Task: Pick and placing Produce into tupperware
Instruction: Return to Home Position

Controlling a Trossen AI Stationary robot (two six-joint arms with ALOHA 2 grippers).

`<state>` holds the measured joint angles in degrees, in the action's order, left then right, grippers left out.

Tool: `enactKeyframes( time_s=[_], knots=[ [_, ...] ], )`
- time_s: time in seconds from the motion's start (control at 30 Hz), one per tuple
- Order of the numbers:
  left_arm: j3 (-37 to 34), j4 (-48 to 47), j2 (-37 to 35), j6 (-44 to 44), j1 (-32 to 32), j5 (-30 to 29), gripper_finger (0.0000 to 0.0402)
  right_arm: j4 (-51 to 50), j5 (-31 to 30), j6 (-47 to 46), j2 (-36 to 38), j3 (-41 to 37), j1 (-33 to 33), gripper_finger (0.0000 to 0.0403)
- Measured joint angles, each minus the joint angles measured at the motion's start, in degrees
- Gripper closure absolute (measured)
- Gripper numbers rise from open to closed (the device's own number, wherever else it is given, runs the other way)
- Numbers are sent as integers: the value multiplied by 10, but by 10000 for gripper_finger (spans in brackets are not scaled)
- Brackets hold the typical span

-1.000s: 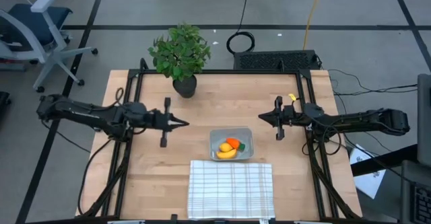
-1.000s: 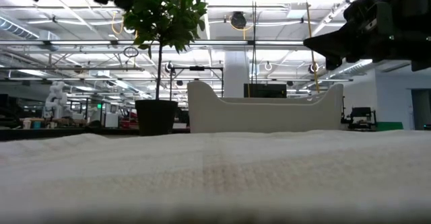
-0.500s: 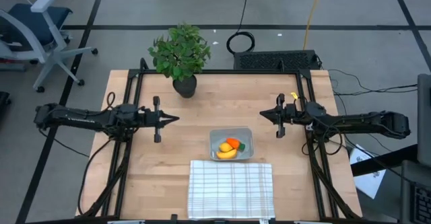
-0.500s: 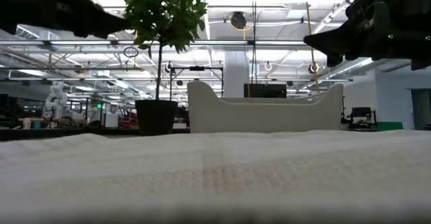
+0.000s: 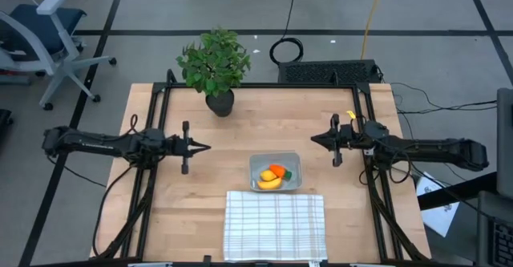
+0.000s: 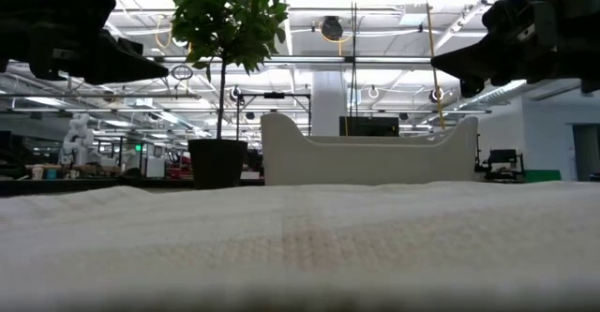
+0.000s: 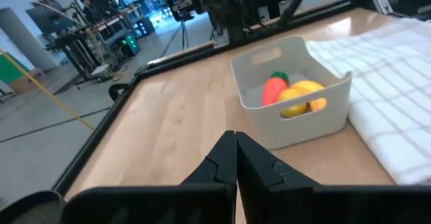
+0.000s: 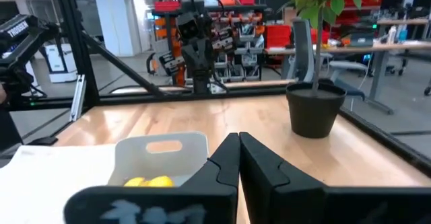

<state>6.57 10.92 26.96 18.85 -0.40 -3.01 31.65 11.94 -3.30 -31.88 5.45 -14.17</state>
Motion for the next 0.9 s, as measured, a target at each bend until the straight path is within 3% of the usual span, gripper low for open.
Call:
enactKeyframes(
  time_s=[0.4,0.7,0.9],
  knots=[
    [1,-65,-95,-10,-1,31,401,-7,-13,-1,23,1,60,403],
    [1,-94,-107,-7,-23,32,401,0,-105,11,23,2,153,403],
    [1,-122,-107,0,-37,32,401,11,-108,40,34,2,199,403]
  ],
)
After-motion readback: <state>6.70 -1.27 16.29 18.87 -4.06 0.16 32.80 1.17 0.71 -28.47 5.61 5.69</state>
